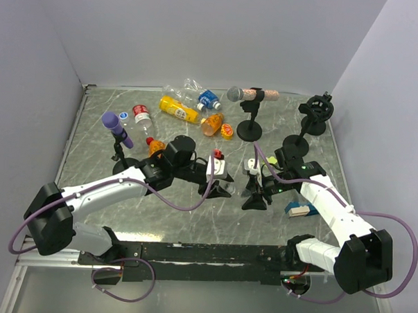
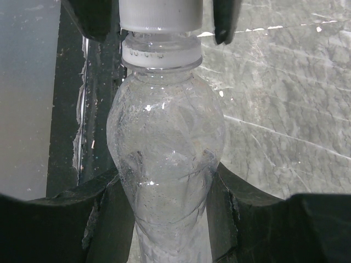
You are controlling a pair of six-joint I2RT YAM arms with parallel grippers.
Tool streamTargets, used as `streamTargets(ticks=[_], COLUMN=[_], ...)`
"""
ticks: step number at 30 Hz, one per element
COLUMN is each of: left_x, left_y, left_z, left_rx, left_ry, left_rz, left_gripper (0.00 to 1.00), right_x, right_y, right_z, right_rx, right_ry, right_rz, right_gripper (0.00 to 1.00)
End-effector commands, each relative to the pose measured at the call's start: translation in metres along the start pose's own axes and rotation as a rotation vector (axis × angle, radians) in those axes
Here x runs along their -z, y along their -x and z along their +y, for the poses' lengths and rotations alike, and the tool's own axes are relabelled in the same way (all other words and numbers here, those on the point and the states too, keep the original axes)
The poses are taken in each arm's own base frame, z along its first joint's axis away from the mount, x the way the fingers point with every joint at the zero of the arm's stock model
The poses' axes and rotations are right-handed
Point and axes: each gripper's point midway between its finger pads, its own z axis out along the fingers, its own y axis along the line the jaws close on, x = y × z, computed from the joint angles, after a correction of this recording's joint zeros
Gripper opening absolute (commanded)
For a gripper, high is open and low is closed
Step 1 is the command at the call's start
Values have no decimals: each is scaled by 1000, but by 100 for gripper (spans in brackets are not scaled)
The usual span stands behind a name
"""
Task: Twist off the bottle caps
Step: Unscrew the bottle cap from the plastic bottle.
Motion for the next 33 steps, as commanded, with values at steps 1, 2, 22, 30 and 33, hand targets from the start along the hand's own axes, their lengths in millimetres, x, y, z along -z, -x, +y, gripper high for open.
streamTargets(ticks=[1, 2, 22, 30, 33], left_x=[-3, -3, 3, -1, -8], left_y=[13, 12, 15, 11, 11], left_z=[2, 2, -3, -3, -12], left_rx=[-37, -34, 69, 712, 996], left_ry=[-10, -7, 2, 136, 125], left_rz=[-13, -7, 16, 81, 123], left_gripper=[53, 54, 1, 1, 1], right_x=[-1, -1, -1, -2, -2], right_y=[9, 9, 8, 6, 6], right_z=[3, 3, 1, -1, -1], right_rx=[63, 61, 53, 44, 40], right_ry=[17, 17, 12, 11, 12], right_rz=[-35, -36, -29, -26, -25], right_gripper=[17, 17, 17, 17, 17])
